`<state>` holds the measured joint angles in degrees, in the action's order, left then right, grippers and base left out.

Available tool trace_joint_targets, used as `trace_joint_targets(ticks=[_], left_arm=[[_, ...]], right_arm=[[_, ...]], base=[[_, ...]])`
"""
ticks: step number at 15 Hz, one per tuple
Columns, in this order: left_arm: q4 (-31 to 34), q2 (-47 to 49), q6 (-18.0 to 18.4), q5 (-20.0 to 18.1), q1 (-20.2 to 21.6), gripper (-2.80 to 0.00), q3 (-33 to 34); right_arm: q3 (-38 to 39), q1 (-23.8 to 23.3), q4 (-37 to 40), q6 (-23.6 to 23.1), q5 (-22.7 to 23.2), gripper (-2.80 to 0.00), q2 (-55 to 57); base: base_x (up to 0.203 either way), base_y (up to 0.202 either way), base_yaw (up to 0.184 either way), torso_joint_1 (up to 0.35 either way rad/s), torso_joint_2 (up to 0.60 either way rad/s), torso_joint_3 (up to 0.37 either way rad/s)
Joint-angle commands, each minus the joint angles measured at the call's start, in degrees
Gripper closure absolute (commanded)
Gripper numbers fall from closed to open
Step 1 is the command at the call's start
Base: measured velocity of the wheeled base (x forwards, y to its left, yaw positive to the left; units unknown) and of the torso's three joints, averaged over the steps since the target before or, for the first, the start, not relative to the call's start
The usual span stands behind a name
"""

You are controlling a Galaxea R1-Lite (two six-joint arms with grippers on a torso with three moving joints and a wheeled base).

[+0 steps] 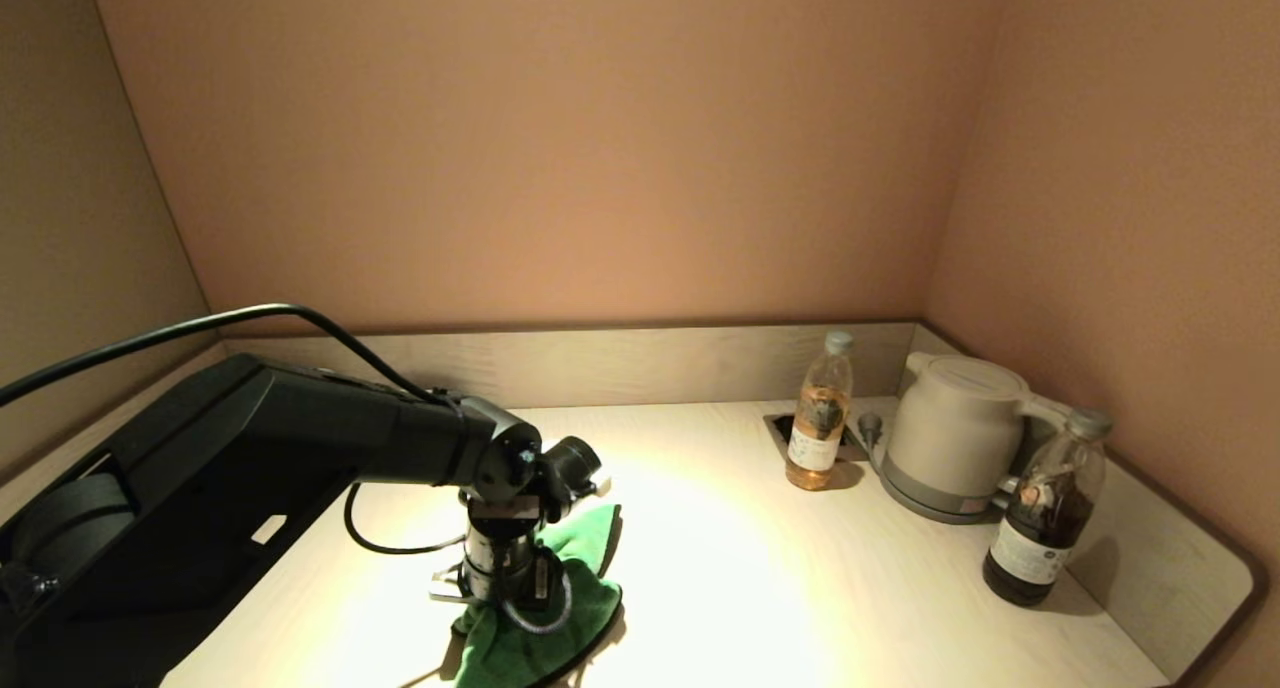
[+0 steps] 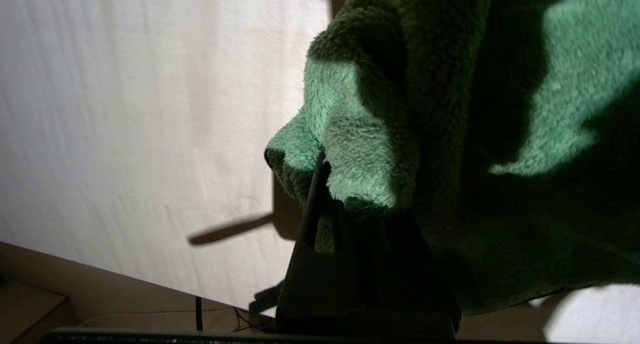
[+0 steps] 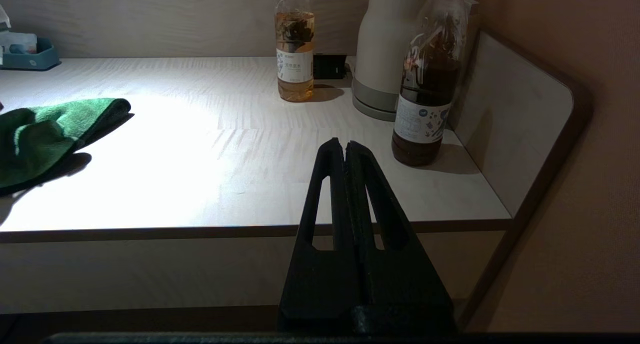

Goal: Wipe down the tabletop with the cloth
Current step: Sweep the stains on the table

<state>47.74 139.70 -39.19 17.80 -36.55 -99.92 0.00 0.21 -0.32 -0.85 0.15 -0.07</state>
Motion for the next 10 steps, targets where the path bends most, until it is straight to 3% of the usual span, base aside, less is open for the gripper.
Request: trace_joint_targets(ticks=[1,5,7,10], left_arm=[[0.5,2.5,-0.3,0.2,4.5,0.0,-3.7],[-2.5,8.0,-0.3,1.6,5.9,0.0,-12.6],[-8.1,10.1,1.3,5.4,3.6,0.0,-12.5],[-11.7,10.1,3.6,5.7,1.6,0.0,-12.4]], right_arm=[[0.0,0.0,0.0,0.0,0.0,0.0,0.1],[0.0,-0.1,0.0,0.0,0.0,0.0,0.1],[0.0,0.0,0.0,0.0,0.0,0.0,0.1],[0.0,0.0,0.0,0.0,0.0,0.0,0.1]], base=[[0.0,0.0,0.0,0.0,0.0,0.0],[0.0,0.0,0.0,0.0,0.0,0.0],[0.0,0.0,0.0,0.0,0.0,0.0],[0.0,0.0,0.0,0.0,0.0,0.0]])
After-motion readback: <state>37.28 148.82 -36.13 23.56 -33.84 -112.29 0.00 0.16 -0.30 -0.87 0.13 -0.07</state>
